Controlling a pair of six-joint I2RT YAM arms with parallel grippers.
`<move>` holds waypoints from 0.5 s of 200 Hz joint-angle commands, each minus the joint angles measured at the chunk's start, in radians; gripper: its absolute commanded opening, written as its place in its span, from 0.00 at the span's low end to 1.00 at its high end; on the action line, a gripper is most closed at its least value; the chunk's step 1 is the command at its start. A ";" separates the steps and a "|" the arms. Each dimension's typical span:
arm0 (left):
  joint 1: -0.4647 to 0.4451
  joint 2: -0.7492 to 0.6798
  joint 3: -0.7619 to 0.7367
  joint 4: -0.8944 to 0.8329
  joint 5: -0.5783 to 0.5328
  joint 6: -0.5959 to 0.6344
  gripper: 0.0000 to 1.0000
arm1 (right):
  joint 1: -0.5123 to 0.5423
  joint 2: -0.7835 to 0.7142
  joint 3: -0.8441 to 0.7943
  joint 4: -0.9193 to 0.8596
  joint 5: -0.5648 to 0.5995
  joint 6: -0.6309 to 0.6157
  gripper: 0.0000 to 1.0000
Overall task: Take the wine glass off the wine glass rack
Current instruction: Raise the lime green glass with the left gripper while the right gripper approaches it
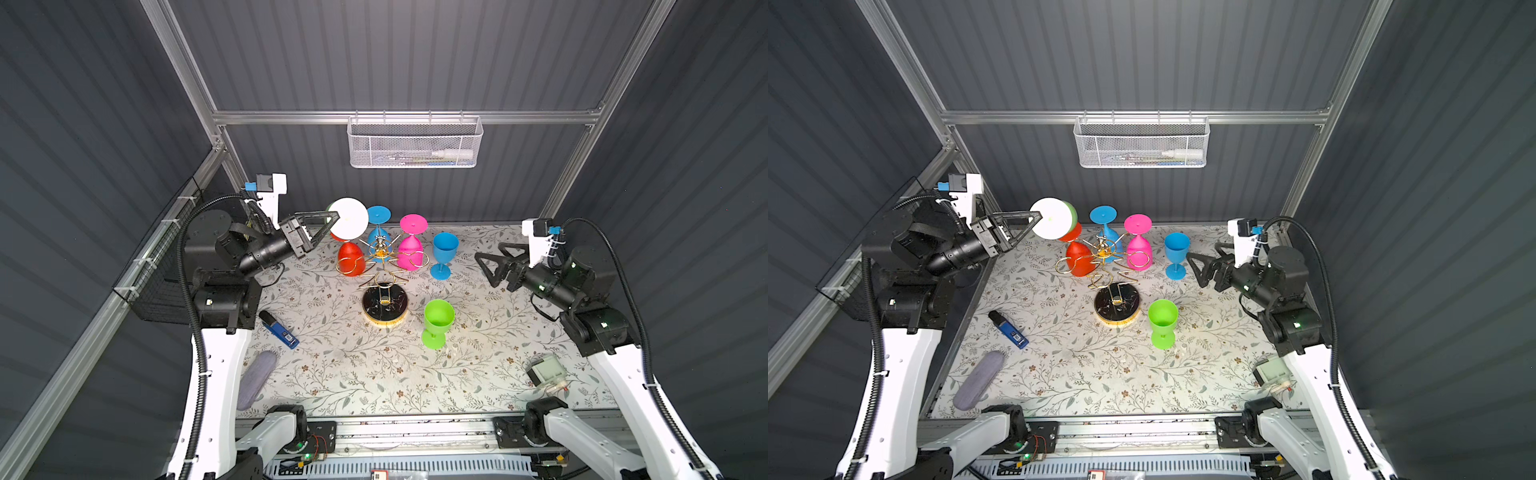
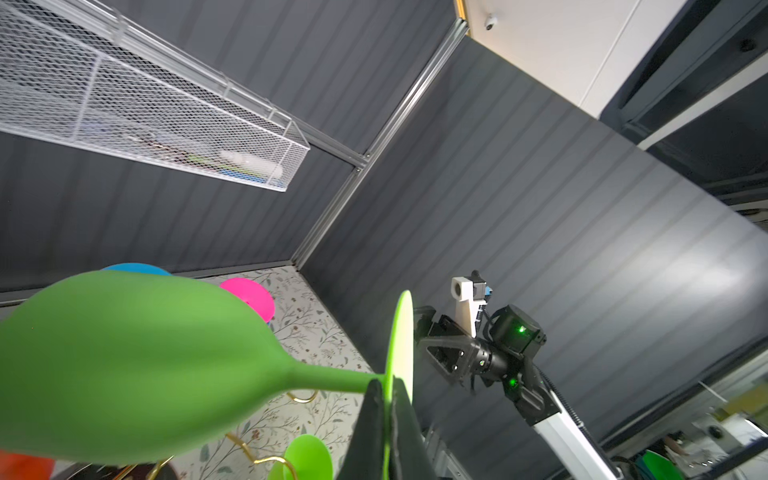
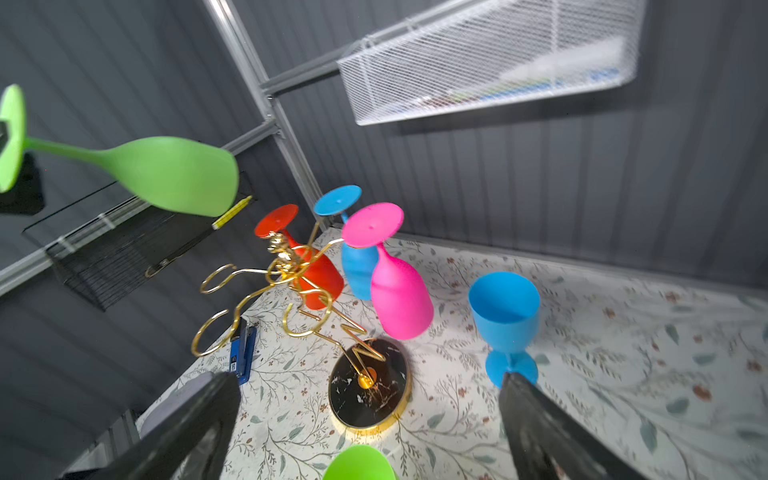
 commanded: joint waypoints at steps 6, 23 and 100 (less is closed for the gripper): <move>-0.019 0.014 -0.004 0.190 0.097 -0.137 0.00 | 0.091 0.016 0.009 0.126 -0.023 -0.144 0.99; -0.037 0.022 0.005 0.192 0.097 -0.140 0.00 | 0.144 0.054 0.029 0.178 -0.039 -0.192 0.99; -0.144 0.087 0.004 0.243 0.076 -0.190 0.00 | 0.307 0.270 0.169 0.349 -0.106 -0.350 0.99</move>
